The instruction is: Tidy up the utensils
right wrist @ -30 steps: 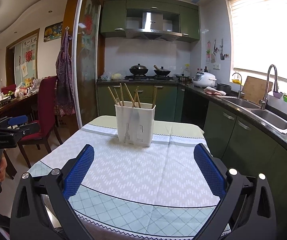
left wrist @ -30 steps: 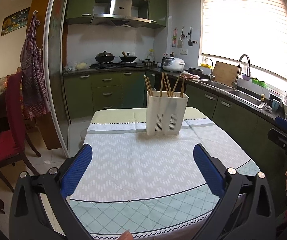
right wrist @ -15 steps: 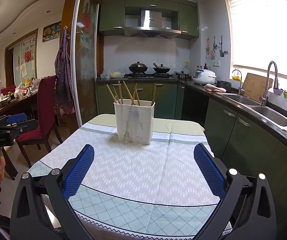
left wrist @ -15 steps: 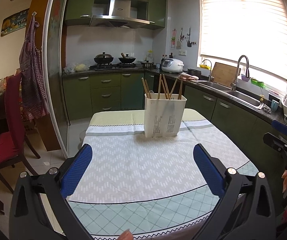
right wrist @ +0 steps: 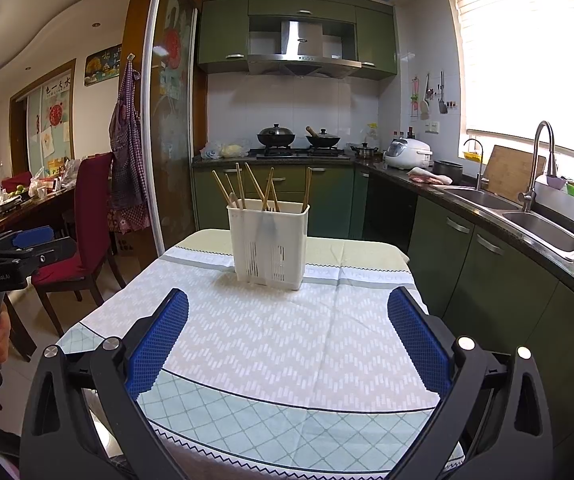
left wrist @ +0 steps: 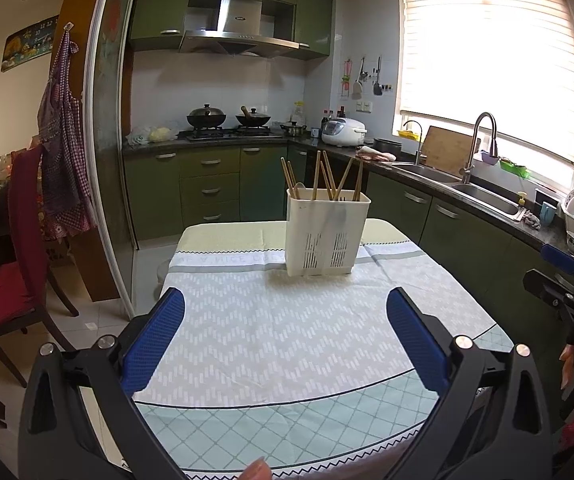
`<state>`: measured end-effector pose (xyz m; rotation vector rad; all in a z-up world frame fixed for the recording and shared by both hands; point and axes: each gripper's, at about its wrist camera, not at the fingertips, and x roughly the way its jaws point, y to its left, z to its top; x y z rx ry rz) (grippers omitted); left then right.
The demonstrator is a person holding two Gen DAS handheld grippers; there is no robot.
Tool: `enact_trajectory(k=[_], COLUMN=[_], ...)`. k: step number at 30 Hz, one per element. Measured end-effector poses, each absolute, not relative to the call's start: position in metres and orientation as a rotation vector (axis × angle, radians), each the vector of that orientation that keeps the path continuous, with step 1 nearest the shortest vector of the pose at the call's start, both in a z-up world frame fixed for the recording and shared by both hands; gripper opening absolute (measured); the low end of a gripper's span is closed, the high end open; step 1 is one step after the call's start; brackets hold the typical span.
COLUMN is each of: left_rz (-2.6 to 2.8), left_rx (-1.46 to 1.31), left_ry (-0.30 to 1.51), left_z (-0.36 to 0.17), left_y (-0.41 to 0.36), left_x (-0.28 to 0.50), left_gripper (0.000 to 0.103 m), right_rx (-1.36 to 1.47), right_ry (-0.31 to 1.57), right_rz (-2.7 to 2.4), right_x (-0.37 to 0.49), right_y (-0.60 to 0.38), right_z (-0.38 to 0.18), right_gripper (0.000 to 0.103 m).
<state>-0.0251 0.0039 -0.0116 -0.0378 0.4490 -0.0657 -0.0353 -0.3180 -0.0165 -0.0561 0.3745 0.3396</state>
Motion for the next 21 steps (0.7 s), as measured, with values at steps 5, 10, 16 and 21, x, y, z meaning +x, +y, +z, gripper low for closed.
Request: enact_trajectory(k=[5,10,16,21], left_rz=[-0.069,-0.072,-0.078,-0.083], left_rx=[-0.039,-0.029,-0.028,-0.036], left_ry=[0.451,0.453,0.457,0.457], left_z=[-0.0120,-0.0128,-0.0148,-0.0143], left_y=[0.0036,0.0028,0.0005,0.0014], left_x=[-0.0253,-0.0241,-0.0238,-0.0250], left_gripper=[0.096,0.096,0.096,0.096], right_rx=[-0.056,-0.053,-0.054,-0.054], right_ry=[0.373,0.377,0.376,0.378], right_rz=[0.340,0.343,0.342,0.341], right_x=[-0.0355,-0.0358,-0.0358,-0.0358], right_y=[-0.3178,-0.3174,-0.3172,-0.3169], right_z=[-0.0169,-0.0179,-0.0174,-0.0176], right_gripper=[0.098,0.098,0.098,0.098])
